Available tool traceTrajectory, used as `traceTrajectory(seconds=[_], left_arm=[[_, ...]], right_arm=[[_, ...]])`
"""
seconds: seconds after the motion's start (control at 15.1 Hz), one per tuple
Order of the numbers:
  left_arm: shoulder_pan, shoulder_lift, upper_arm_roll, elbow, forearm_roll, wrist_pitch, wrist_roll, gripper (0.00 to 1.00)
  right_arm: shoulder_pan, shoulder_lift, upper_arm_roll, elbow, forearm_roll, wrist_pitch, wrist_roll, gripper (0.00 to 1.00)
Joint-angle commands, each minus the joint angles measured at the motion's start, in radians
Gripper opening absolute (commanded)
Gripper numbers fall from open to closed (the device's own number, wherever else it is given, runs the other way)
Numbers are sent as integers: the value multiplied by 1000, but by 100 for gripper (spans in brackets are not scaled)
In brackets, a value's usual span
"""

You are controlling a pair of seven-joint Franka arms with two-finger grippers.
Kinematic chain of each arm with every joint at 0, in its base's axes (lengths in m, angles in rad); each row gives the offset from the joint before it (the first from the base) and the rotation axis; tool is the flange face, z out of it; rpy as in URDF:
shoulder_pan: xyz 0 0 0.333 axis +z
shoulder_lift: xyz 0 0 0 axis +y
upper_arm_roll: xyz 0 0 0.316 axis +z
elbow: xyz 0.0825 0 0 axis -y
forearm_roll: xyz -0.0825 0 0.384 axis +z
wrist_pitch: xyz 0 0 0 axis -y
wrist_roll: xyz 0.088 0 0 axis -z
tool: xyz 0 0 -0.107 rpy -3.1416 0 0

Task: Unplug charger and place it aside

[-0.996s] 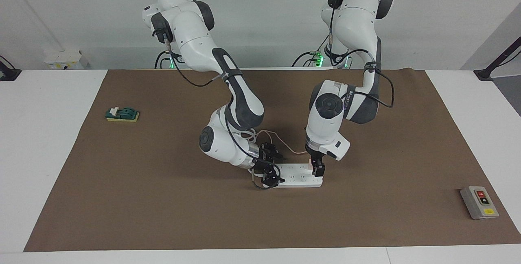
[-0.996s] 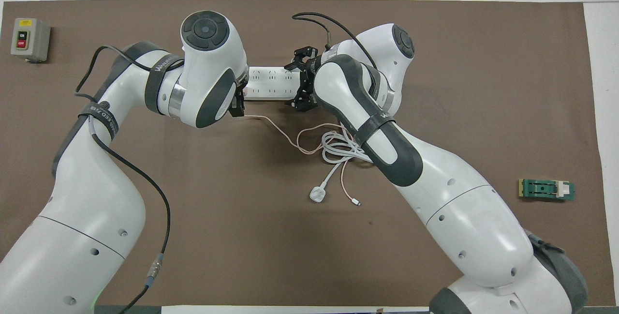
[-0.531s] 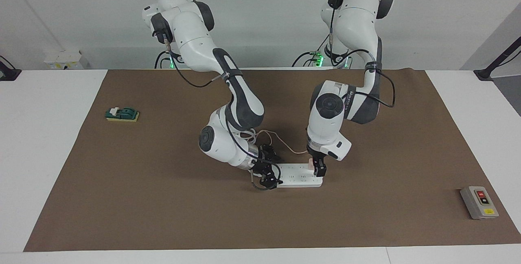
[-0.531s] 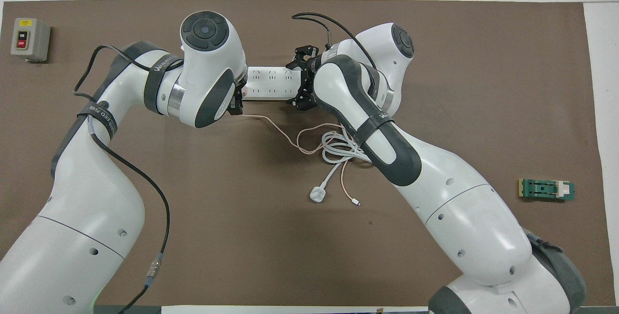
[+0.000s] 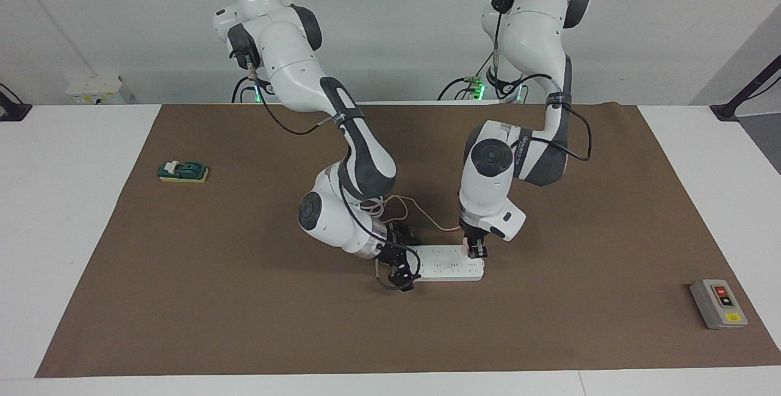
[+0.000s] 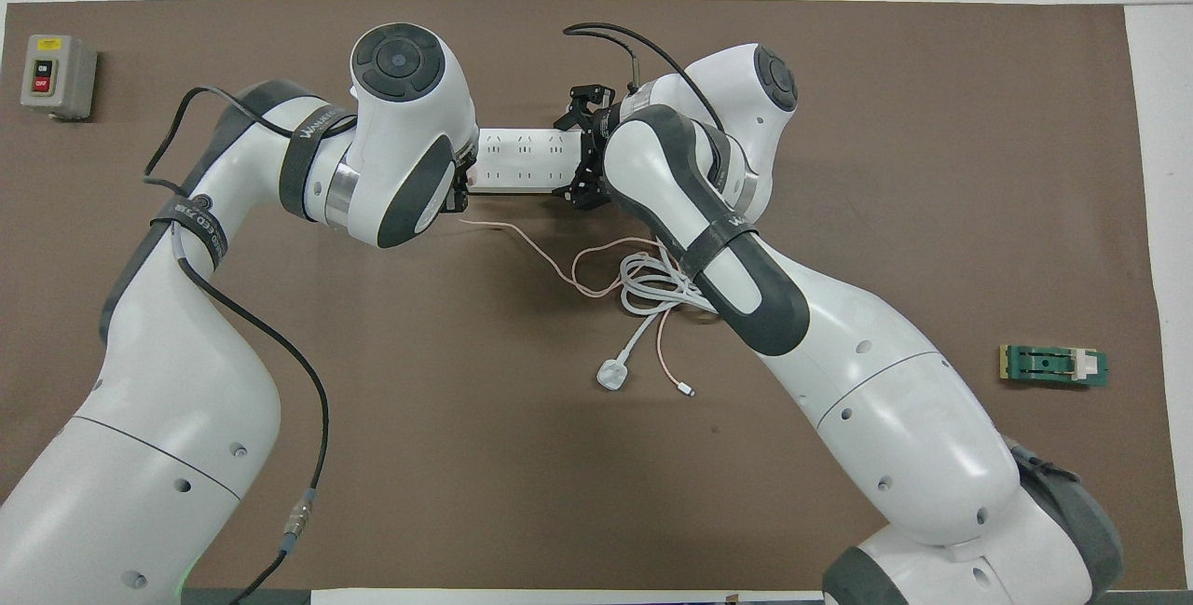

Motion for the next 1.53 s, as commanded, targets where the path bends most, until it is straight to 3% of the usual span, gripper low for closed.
traceTrajectory(seconds=[0.0,0.07,0.13,0.93,1.0,1.06,1.13,1.19,1.46], left_arm=[[-4,-30,3,-46,19,27,-2,13],[-4,-30,3,-44,22,30,1,2],[-6,-30,3,-45,22,37,1,0],[-14,-33,3,-67,22,69,3,0],[-14,-35,3,-67,22,69,3,0],[-14,-35,3,-68,22,69,3,0],[-14,-35,3,-73,25,69,3,0],[-14,-39,3,-78,36,69,3,0],[-14,-39,3,-72,41,57,7,0]], right_arm=[[-6,38,1,30,-27,3,-11,100],[-5,41,1,39,-27,5,-11,100],[-5,41,1,42,-27,5,-11,100],[0,61,-1,88,-28,12,-9,100],[3,61,-1,82,-27,28,-9,93],[3,60,1,75,-19,32,-9,46],[0,60,2,75,-16,32,-9,17],[-2,60,2,75,-14,32,-11,0],[3,60,1,71,-22,34,-11,0]])
